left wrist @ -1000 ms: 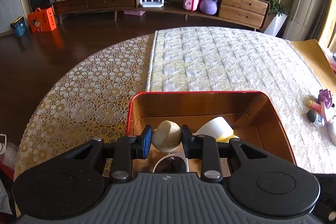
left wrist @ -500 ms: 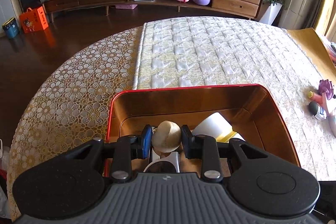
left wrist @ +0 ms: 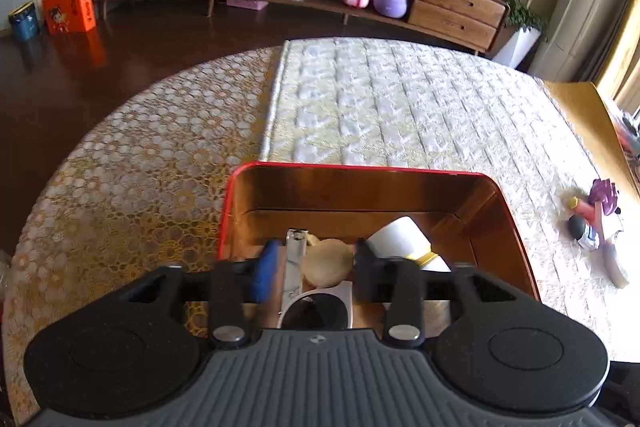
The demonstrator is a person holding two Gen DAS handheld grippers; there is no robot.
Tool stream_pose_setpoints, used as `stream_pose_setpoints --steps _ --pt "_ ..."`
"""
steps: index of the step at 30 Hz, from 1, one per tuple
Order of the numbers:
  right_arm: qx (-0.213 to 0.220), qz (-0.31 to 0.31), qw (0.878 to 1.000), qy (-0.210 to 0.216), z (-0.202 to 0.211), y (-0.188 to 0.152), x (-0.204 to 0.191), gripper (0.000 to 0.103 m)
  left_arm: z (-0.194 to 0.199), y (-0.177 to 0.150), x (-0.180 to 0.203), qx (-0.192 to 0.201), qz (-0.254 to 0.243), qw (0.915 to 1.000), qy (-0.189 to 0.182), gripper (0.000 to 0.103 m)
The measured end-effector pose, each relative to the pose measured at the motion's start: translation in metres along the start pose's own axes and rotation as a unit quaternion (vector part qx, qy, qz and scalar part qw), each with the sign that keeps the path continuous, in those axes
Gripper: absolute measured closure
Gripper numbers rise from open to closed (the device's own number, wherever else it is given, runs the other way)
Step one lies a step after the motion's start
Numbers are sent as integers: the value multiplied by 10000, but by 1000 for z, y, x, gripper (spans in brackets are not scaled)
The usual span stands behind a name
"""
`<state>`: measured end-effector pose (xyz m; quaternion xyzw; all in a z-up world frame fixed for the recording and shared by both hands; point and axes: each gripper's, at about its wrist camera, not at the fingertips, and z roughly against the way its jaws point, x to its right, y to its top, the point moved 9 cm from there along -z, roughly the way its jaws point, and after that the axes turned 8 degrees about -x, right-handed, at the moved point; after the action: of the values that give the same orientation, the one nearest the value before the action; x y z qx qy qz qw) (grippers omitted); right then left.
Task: Organize rigid objects
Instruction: 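Lower and open the left tool to drop the beige object while the right tool releases the block, then withdraw both open tools from the red tin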
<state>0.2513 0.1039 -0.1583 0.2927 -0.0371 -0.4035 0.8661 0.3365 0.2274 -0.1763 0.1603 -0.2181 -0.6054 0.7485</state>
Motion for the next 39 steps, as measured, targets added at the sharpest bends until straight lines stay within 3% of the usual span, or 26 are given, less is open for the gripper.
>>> stream_pose_setpoints --steps 3,17,21,30,34,39 --pt "80 -31 10000 45 11 -3 1 55 12 -2 2 122 -20 9999 -23 42" --pt "478 -221 9985 151 63 -16 9 51 60 -9 13 432 -87 9990 -17 42" --pt "650 -247 9975 125 77 -19 12 41 74 -14 19 531 -91 9985 -83 42" --pt "922 -360 9951 -28 104 -29 23 36 99 -29 40 670 -199 9974 -169 42" --pt "1067 -468 9931 -165 116 -40 33 25 107 -37 52 739 -213 9967 -259 32" --pt "1216 -660 9898 -325 128 -49 49 16 116 -45 76 808 -331 9953 -420 30"
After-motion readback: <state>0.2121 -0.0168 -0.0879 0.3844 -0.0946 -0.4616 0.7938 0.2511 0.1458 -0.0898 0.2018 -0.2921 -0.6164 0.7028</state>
